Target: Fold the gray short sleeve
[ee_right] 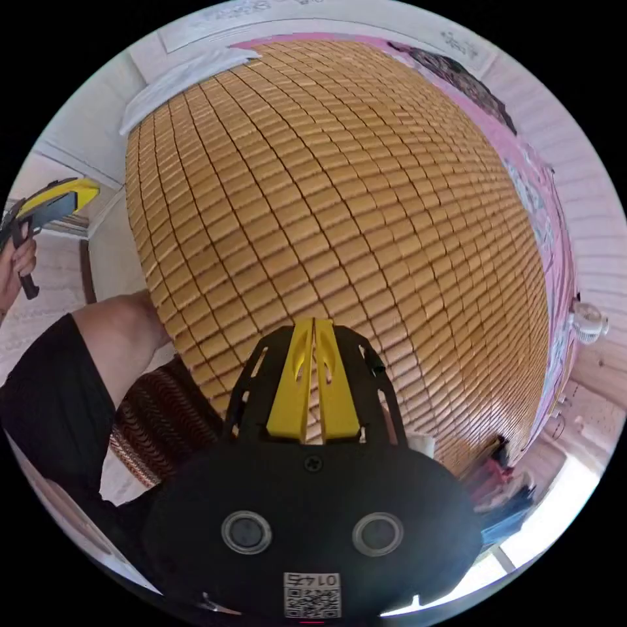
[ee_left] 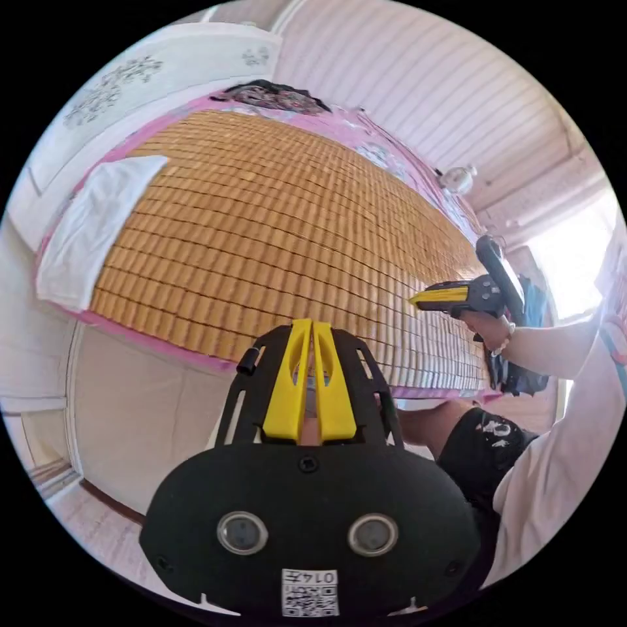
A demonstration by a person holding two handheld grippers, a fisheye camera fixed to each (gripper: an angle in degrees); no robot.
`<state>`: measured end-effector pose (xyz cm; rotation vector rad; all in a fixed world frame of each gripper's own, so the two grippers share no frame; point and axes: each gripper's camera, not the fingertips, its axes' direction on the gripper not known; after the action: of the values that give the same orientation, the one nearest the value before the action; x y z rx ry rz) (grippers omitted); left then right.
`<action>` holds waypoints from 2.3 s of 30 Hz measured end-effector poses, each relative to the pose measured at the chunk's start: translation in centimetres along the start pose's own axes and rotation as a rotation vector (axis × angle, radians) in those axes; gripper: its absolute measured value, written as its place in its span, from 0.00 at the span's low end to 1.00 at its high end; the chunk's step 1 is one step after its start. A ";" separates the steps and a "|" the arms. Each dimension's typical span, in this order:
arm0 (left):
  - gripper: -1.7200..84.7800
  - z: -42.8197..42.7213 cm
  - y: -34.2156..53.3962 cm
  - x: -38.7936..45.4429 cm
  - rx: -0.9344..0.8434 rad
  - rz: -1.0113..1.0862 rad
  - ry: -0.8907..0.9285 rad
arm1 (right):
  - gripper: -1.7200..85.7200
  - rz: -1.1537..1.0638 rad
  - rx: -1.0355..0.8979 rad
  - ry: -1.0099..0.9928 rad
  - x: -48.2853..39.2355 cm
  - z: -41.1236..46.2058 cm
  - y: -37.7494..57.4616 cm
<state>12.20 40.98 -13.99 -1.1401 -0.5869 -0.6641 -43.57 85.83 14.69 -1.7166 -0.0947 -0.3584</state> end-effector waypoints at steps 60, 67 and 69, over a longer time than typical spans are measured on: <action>0.17 39.1 -0.2 85.7 -0.243 0.977 0.044 | 0.17 1.716 0.883 -0.141 44.2 -45.0 98.0; 0.04 34.8 1.2 84.4 -0.164 1.172 0.018 | 0.06 1.645 0.881 -0.159 44.7 -46.5 94.6; 0.03 31.1 0.0 81.6 -0.129 1.143 0.034 | 0.05 1.561 0.861 -0.099 44.0 -47.9 92.0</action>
<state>64.25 56.09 54.43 -1.3552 0.1899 0.2733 13.54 16.48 -53.30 -0.5756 0.8609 0.8277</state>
